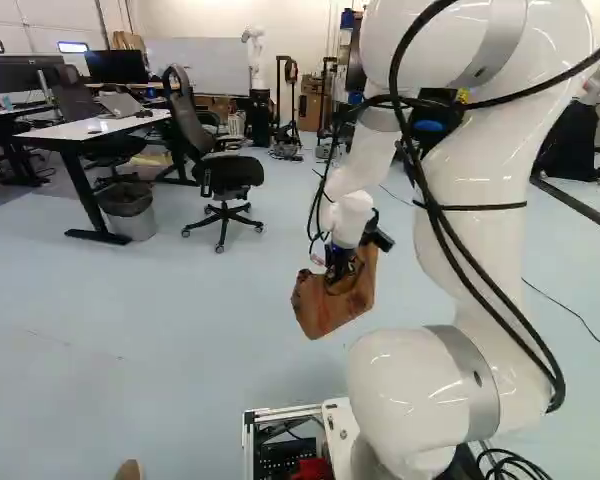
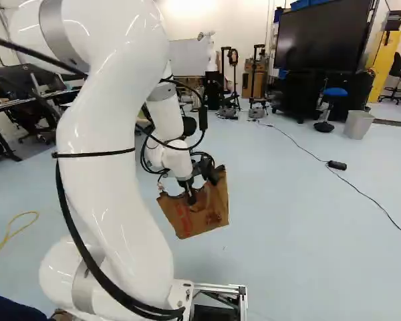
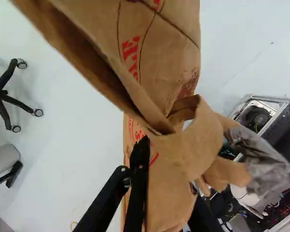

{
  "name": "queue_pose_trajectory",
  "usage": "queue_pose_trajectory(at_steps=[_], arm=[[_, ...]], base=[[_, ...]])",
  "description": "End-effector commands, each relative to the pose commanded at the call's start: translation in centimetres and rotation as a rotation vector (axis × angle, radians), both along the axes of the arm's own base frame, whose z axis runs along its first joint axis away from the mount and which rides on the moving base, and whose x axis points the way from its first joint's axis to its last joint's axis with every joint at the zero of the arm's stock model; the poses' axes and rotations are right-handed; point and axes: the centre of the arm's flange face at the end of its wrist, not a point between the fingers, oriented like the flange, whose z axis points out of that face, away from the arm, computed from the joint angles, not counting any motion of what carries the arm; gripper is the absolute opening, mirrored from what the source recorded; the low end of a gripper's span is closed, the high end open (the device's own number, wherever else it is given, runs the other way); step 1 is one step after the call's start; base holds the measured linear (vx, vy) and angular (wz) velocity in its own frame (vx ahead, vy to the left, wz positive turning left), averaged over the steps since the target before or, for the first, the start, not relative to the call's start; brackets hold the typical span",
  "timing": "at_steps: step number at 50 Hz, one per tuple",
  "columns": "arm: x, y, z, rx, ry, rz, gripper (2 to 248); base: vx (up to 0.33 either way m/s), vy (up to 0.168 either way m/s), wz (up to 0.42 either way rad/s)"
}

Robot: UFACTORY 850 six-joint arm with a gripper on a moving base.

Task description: Pick up the grocery bag from the ground

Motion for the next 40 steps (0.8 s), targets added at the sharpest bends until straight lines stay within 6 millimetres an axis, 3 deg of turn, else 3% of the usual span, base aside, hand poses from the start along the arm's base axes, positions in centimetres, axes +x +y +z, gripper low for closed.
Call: queue_pose_trajectory(at_steps=[22,40], arm=[[-2.7,-0.4,2.9,-0.003,-0.049,-0.015,20],[-3.1,-0.5,3.2,-0.004,-0.057,-0.014,20]], base=[[0.000,0.000,0.000],[0.000,0.000,0.000]])
